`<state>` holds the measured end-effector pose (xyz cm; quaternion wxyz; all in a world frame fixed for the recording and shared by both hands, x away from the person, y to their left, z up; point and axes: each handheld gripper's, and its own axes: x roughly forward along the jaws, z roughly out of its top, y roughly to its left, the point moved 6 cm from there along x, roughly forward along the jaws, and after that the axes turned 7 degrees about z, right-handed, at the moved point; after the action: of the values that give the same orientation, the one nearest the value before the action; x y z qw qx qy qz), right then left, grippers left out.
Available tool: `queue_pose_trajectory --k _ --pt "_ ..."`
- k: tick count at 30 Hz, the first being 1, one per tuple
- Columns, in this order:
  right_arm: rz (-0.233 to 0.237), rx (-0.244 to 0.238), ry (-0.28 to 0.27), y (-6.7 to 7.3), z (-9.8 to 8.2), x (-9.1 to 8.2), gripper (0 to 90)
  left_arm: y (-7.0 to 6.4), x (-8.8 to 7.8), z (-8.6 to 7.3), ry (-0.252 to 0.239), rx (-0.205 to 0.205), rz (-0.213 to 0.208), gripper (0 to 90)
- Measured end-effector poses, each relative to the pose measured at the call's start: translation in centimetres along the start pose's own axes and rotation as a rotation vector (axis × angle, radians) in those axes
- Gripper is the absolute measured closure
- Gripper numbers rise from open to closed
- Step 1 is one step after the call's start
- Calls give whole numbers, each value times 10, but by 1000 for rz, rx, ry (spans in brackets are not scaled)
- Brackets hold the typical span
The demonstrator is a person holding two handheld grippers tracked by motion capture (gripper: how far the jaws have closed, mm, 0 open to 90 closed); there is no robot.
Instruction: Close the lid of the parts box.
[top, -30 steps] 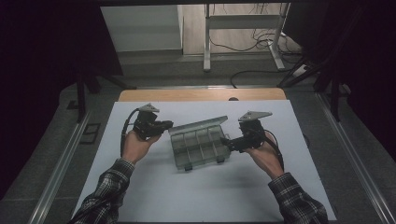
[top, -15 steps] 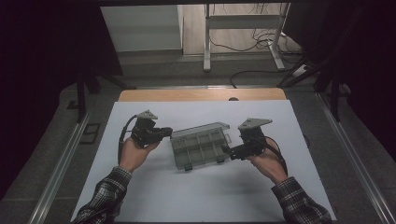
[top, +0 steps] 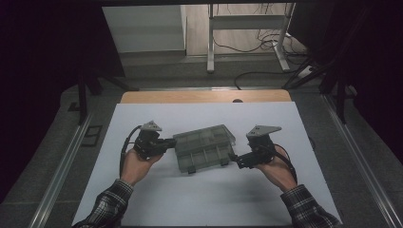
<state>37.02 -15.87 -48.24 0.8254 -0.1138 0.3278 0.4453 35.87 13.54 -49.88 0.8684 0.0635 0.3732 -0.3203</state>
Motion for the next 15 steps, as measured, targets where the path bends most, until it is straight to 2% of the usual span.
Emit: queue_pose_trajectory --k 9,12,15 --pt "-28 42 -6 0 -1 -4 0 -14 1 -9 14 25 8 826" --pt "-21 42 28 1 -2 -2 0 -20 1 -13 20 27 3 823" --pt "-18 41 34 2 -2 -1 0 -24 2 -17 28 28 0 821"
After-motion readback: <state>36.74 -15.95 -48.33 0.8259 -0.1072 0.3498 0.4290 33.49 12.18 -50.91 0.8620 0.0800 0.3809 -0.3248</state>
